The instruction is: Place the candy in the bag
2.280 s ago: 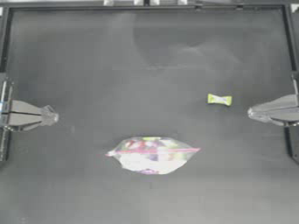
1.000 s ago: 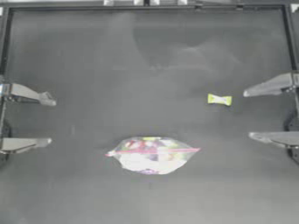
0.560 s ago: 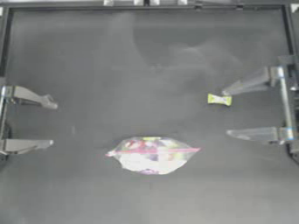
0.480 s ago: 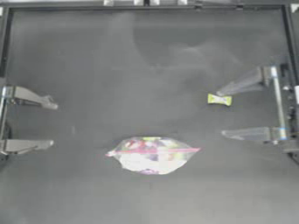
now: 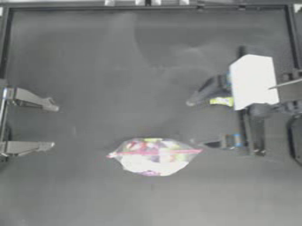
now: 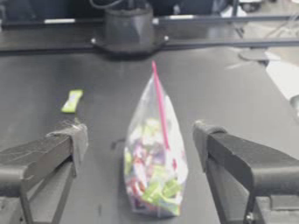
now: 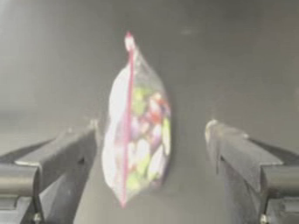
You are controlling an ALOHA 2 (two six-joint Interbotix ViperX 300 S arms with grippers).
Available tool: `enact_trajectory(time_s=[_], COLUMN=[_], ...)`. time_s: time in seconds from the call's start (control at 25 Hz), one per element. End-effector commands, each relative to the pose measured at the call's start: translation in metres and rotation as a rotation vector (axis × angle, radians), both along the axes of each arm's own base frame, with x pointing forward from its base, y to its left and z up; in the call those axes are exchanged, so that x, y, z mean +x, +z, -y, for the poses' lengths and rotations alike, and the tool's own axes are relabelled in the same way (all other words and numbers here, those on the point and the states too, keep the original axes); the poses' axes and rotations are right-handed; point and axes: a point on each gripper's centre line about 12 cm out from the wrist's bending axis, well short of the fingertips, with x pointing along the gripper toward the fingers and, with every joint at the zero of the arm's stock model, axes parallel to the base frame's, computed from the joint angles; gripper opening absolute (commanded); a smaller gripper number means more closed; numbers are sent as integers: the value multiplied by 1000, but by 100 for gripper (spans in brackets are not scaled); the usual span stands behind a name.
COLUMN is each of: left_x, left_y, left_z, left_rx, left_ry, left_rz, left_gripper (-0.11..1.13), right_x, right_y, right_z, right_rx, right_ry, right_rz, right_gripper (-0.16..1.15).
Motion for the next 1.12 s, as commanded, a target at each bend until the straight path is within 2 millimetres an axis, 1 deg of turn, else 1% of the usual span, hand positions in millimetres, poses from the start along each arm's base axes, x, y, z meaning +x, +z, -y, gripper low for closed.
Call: enact_trajectory(time_s=[0.04, 0.28, 0.68, 0.8, 0.96, 1.12], left_x=[1, -3, -4, -4, -5, -5], left_y=[1, -5, -7, -9, -11, -11], left_z=[-1, -2, -2, -2, -2, -2], left_rx=[-5, -18, -18, -18, -18, -18], left_ry=[4, 13, 13, 13, 13, 13], left_rz=[3, -12, -28, -32, -37, -39], left_gripper=[101, 101, 101, 101, 101, 101], right_x=[18, 48, 91, 106, 122, 136], right_y=[15, 11, 4, -2, -6, -16], right_z=[-4, -6, -15, -19, -24, -25], right_rx=[5, 6, -7, -16, -52, -65], right_ry=[6, -9, 7, 15, 25, 26], right_rz=[-23, -119, -180, -220, -242, -281], right_gripper=[100, 100, 100, 100, 100, 100])
